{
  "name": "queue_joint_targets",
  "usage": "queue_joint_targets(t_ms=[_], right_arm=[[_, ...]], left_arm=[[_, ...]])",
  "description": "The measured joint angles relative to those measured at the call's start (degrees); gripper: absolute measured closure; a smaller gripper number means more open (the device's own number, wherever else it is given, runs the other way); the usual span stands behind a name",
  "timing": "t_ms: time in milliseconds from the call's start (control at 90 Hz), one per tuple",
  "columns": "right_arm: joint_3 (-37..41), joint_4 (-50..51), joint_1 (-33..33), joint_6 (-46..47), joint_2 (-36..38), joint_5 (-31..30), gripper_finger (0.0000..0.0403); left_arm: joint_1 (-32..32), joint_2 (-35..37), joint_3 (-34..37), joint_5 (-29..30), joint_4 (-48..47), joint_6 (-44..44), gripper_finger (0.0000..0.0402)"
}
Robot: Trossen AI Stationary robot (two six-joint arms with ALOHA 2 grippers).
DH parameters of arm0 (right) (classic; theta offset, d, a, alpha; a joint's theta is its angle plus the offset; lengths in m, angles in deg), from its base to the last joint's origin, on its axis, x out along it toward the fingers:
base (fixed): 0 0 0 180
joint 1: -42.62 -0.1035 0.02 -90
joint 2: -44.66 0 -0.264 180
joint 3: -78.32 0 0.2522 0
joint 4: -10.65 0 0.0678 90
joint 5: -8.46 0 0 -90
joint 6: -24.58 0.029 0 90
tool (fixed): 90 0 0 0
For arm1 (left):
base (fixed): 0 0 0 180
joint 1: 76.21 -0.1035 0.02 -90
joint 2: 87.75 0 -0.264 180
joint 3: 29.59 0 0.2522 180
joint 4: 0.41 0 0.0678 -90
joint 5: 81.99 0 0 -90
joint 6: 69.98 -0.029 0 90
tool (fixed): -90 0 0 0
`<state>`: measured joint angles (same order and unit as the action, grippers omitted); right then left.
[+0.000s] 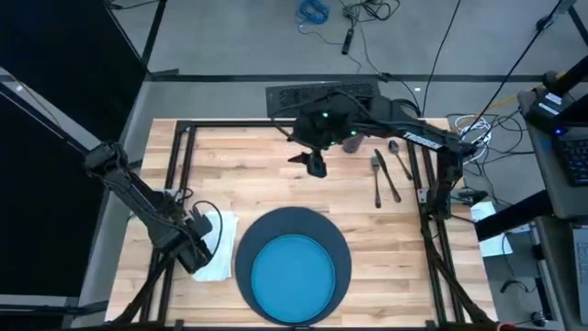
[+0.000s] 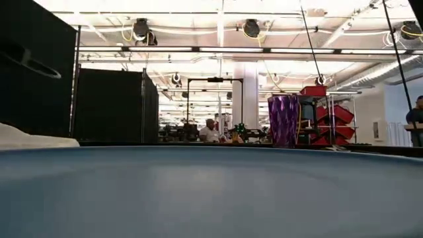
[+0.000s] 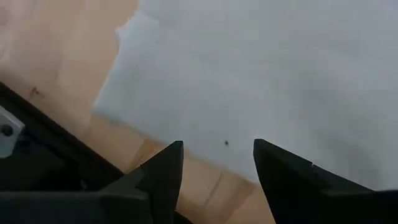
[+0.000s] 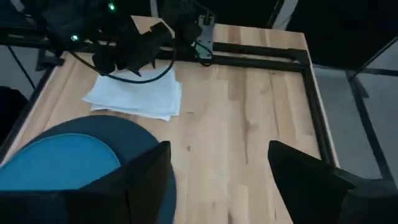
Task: Set table place
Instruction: Adjust the table napkin
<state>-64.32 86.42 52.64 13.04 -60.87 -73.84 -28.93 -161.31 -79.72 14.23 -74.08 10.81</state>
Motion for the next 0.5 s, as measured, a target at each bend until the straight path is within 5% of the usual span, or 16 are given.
queue_joint_targets(t_ms=[189,500], right_arm=[[0.0,1.0,0.2,-0.8,-0.1,-0.5,0.0148],[0.0,0.3,1.2,-1.4,-1.3,-0.5,0.0148]], left_arm=[[-2.1,0.1,5.2,-3.2,6.1,-1.6,0.0219],[-3.0,0.0,6.2,1.9,4.8,0.9,0.0219]])
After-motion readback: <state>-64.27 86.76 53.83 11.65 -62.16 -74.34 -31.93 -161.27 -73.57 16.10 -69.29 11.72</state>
